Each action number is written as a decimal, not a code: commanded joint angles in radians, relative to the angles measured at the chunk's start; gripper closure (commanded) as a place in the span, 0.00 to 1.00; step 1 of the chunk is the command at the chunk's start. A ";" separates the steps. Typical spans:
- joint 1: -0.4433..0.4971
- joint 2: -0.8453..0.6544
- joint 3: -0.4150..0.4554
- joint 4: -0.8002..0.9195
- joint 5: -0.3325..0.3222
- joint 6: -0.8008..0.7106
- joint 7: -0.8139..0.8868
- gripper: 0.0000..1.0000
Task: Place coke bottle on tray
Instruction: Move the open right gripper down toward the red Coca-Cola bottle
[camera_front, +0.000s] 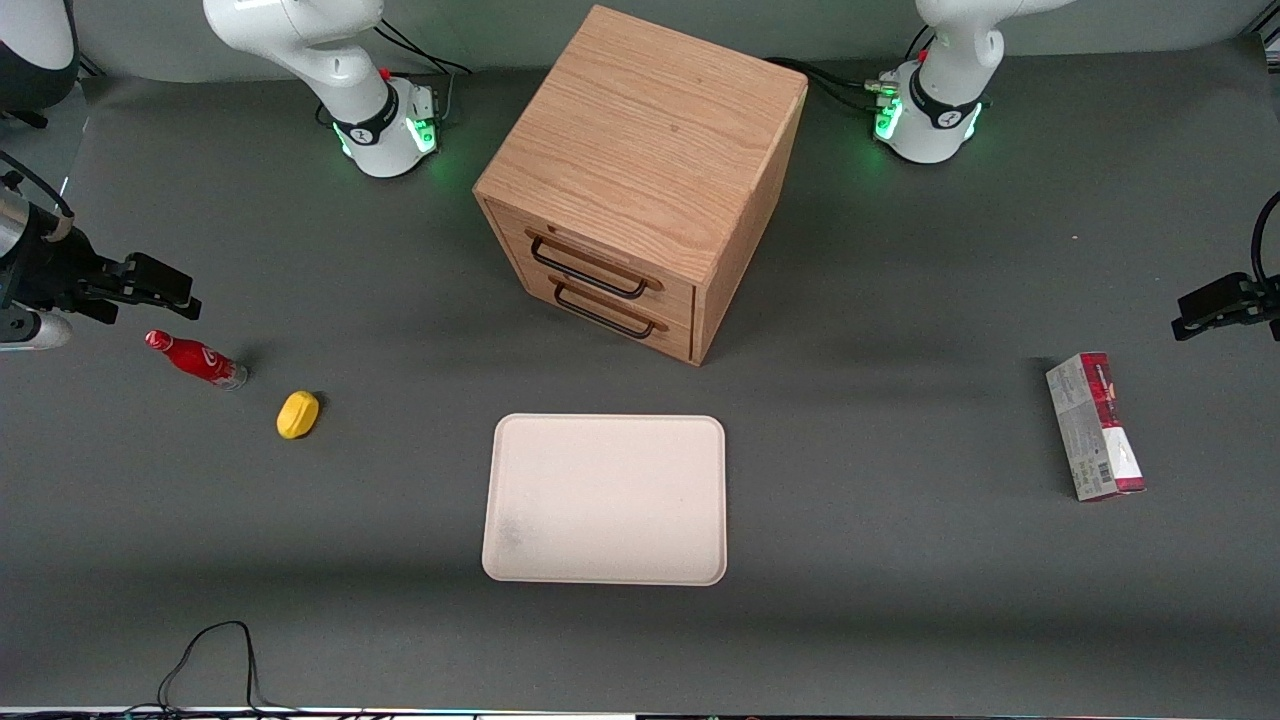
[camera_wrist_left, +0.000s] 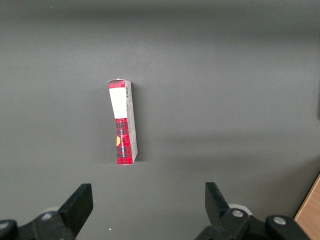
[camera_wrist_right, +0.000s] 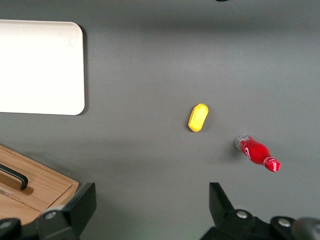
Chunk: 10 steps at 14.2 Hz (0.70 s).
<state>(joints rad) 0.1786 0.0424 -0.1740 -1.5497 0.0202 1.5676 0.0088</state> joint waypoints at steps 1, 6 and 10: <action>-0.007 0.002 0.005 0.016 0.020 -0.009 0.026 0.00; -0.007 -0.016 -0.005 -0.070 0.017 -0.020 0.020 0.00; -0.021 -0.035 -0.111 -0.170 0.006 0.058 -0.100 0.00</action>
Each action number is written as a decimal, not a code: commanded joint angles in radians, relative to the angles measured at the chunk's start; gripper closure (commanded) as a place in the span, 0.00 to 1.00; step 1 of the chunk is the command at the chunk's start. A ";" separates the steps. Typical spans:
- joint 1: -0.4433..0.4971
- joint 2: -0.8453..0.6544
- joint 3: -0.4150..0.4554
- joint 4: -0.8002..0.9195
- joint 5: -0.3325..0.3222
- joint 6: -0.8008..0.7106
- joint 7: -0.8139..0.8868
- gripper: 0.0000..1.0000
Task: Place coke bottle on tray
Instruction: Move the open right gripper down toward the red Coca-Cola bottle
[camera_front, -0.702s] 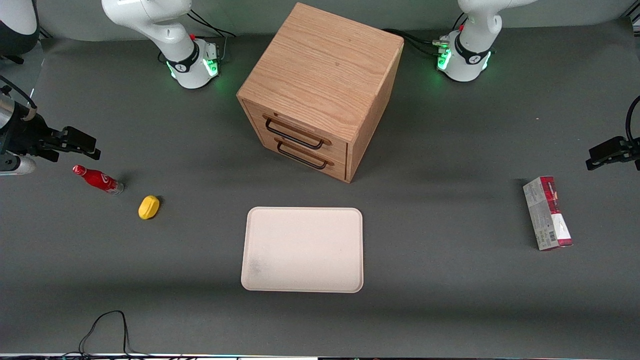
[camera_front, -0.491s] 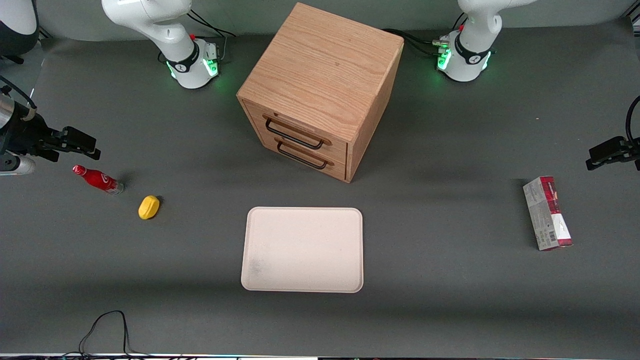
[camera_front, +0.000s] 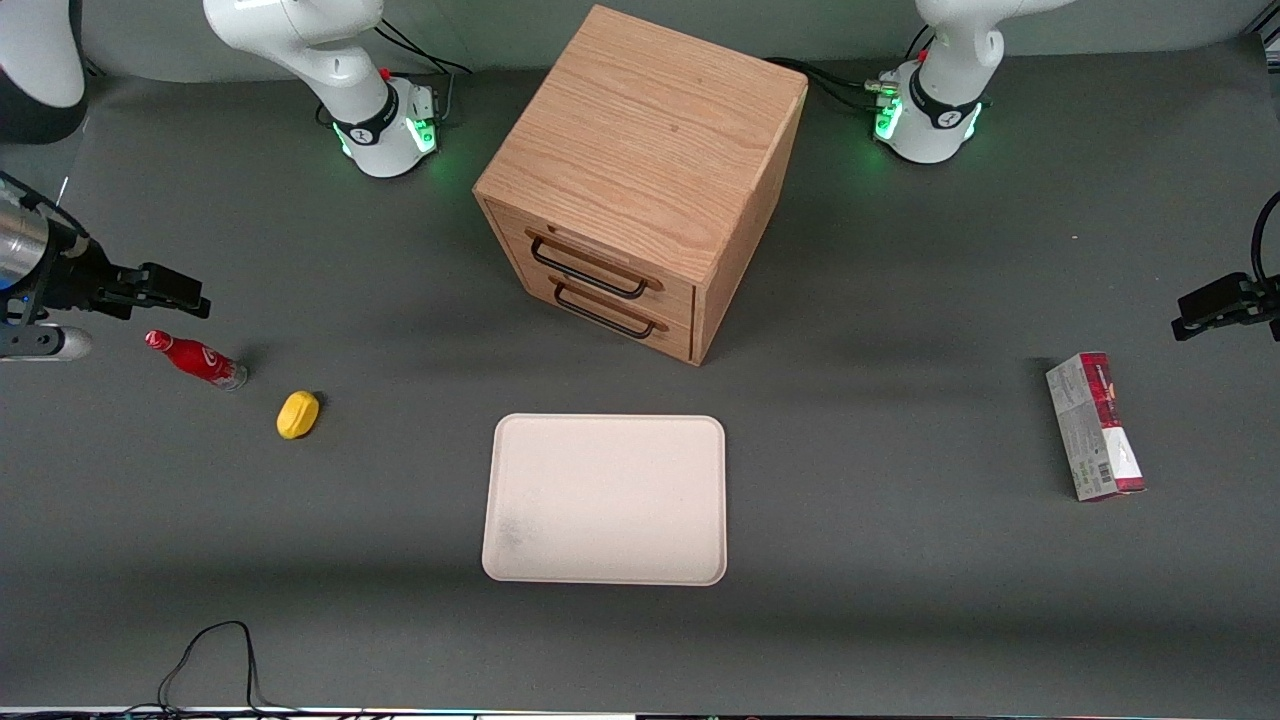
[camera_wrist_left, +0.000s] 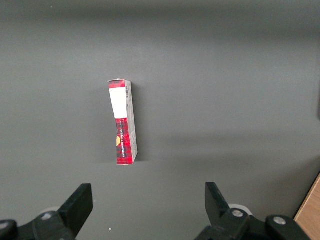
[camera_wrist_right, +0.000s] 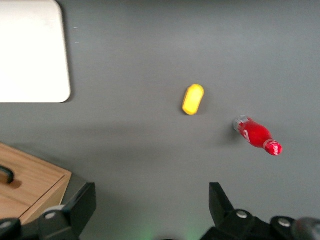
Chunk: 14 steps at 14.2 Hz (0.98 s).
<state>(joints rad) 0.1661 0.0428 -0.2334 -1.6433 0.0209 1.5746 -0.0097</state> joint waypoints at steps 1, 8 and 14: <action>-0.008 -0.040 -0.102 -0.119 0.005 0.102 -0.155 0.00; -0.008 -0.075 -0.274 -0.449 0.010 0.516 -0.404 0.00; -0.016 -0.063 -0.360 -0.621 0.021 0.748 -0.544 0.00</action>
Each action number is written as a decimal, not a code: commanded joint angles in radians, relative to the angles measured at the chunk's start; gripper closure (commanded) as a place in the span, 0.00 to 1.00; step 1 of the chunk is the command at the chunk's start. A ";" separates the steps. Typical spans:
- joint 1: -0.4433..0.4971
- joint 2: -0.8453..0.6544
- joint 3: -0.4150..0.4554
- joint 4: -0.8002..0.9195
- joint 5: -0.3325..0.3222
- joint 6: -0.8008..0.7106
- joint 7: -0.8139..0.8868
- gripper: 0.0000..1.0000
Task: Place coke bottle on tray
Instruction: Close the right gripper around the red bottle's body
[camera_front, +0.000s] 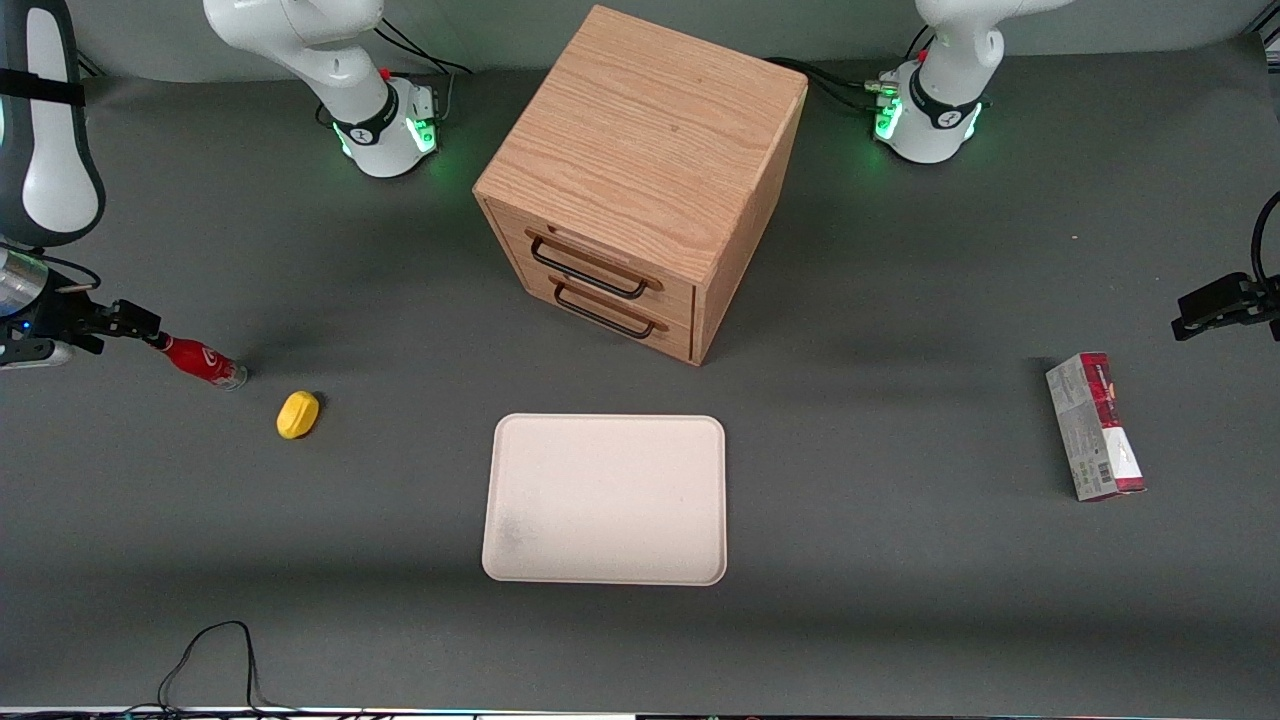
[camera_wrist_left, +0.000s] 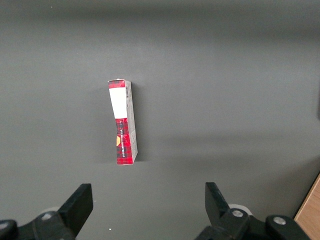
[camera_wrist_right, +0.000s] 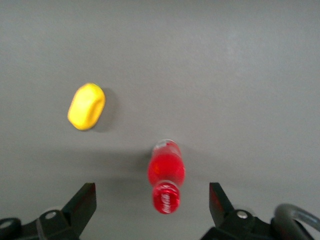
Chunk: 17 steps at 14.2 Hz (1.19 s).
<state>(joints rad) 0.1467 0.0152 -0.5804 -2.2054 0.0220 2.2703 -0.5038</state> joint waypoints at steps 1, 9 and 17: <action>0.002 -0.035 -0.015 -0.078 0.029 0.079 -0.050 0.00; -0.012 0.005 -0.021 -0.131 0.049 0.170 -0.074 0.00; -0.022 0.068 -0.019 -0.131 0.173 0.219 -0.183 0.00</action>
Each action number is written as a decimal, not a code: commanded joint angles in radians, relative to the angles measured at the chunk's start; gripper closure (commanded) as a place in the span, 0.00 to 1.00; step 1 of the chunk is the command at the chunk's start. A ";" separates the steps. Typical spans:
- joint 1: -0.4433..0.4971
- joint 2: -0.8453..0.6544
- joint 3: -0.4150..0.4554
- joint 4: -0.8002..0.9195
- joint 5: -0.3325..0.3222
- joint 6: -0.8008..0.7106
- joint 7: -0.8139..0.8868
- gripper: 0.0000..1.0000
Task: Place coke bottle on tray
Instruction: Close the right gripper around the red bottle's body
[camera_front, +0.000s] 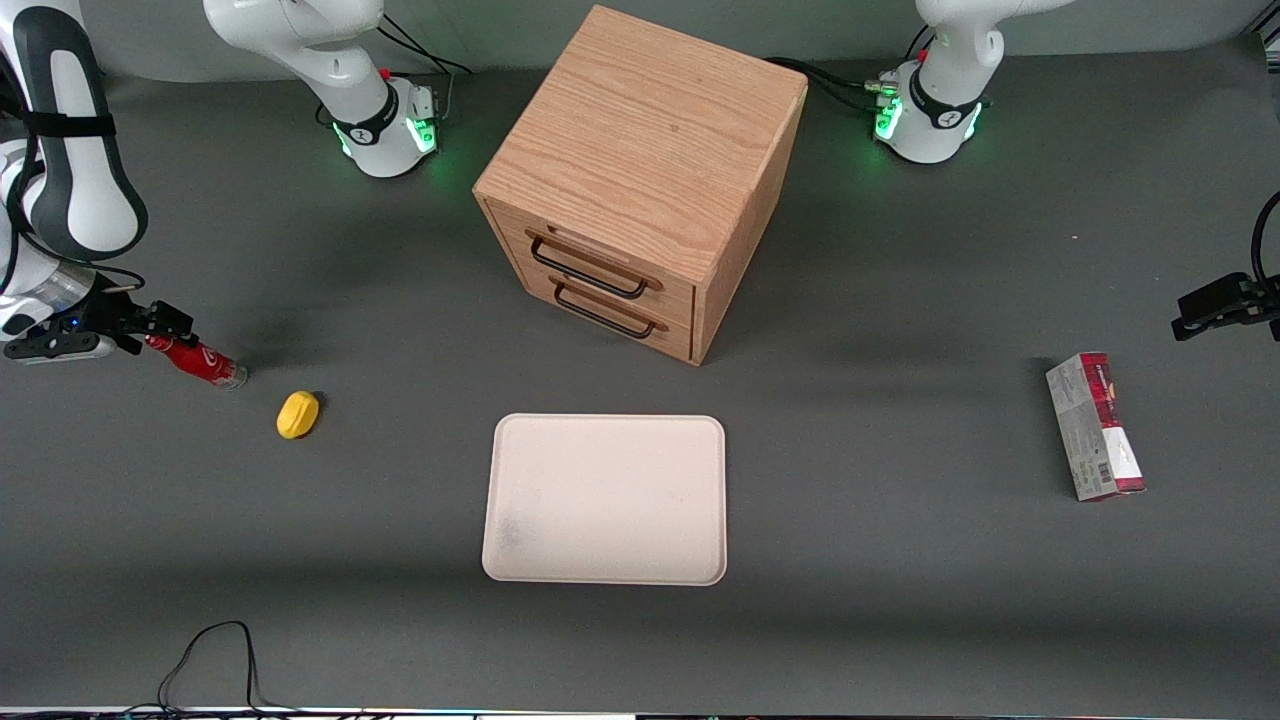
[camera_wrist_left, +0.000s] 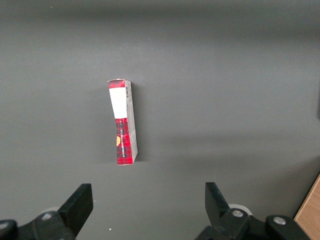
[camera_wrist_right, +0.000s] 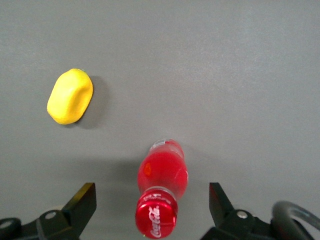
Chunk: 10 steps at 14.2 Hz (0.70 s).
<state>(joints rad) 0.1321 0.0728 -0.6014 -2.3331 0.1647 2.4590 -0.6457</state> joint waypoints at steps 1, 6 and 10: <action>-0.008 0.019 0.002 -0.003 0.030 0.034 -0.042 0.01; -0.006 0.021 0.003 -0.003 0.030 0.031 -0.042 0.57; -0.006 0.030 0.003 -0.003 0.032 0.025 -0.038 0.93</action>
<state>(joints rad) 0.1320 0.0925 -0.6016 -2.3316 0.1649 2.4761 -0.6473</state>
